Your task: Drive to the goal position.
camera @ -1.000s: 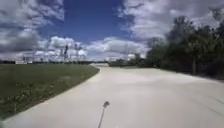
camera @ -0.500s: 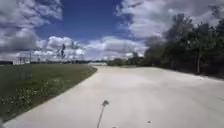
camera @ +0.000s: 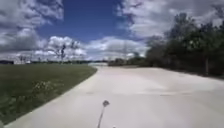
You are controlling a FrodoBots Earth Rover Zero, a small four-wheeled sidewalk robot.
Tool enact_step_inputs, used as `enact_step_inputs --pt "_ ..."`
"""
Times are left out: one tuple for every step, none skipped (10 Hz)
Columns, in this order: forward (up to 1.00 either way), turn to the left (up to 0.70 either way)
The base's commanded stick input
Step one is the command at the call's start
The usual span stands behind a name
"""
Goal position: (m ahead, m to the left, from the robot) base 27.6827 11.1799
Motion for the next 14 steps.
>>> enact_step_inputs --pt "1.00 0.00" --pt "1.00 0.00" --pt "1.00 -0.12" --pt "1.00 -0.30" --pt "1.00 0.00" --pt "1.00 0.00" --pt "1.00 0.00" --pt "1.00 0.00" --pt "1.00 0.00" --pt "1.00 0.00" --pt "1.00 0.00" --pt "1.00 0.00" --pt "1.00 0.00" --pt "1.00 0.00"
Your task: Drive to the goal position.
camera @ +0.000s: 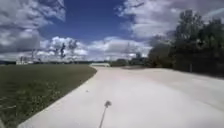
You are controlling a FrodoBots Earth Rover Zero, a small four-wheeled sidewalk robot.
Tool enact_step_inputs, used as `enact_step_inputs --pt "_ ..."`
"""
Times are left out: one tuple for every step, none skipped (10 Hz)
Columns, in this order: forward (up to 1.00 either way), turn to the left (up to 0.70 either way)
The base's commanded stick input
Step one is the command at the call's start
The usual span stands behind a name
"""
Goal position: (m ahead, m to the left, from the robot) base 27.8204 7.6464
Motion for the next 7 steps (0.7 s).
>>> enact_step_inputs --pt "1.00 0.00" --pt "1.00 0.00" --pt "1.00 0.00" --pt "1.00 0.00" --pt "1.00 0.00" --pt "1.00 0.00" --pt "1.00 0.00"
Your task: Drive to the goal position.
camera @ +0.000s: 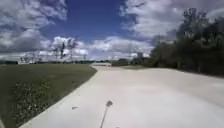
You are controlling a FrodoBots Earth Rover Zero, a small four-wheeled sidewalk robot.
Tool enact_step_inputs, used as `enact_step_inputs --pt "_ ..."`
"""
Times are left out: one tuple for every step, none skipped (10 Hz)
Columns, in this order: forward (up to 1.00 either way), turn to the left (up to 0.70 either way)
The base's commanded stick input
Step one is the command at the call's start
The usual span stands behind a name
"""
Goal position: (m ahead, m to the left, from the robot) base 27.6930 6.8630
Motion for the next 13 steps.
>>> enact_step_inputs --pt "1.00 0.00" --pt "1.00 0.00" --pt "1.00 0.00" --pt "1.00 0.00" --pt "1.00 0.00" --pt "1.00 0.00" --pt "1.00 0.00" --pt "1.00 0.00" --pt "1.00 0.00" --pt "1.00 0.00" --pt "1.00 0.00" --pt "1.00 0.00" --pt "1.00 0.00"
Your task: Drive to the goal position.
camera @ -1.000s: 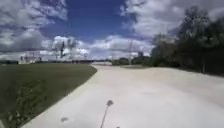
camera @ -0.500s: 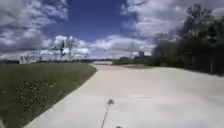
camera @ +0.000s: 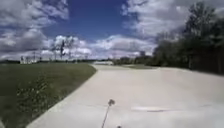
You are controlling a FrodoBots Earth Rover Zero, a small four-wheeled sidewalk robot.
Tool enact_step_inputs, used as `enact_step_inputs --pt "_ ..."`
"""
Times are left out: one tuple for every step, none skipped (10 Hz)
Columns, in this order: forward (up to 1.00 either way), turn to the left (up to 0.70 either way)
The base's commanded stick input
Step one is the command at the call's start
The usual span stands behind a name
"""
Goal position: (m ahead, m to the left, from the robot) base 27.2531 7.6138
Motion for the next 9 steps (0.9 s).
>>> enact_step_inputs --pt "1.00 0.00" --pt "1.00 0.00" --pt "1.00 0.05" --pt "1.00 0.07" --pt "1.00 0.07" --pt "1.00 0.04" --pt "1.00 0.01" --pt "1.00 0.00" --pt "1.00 0.00"
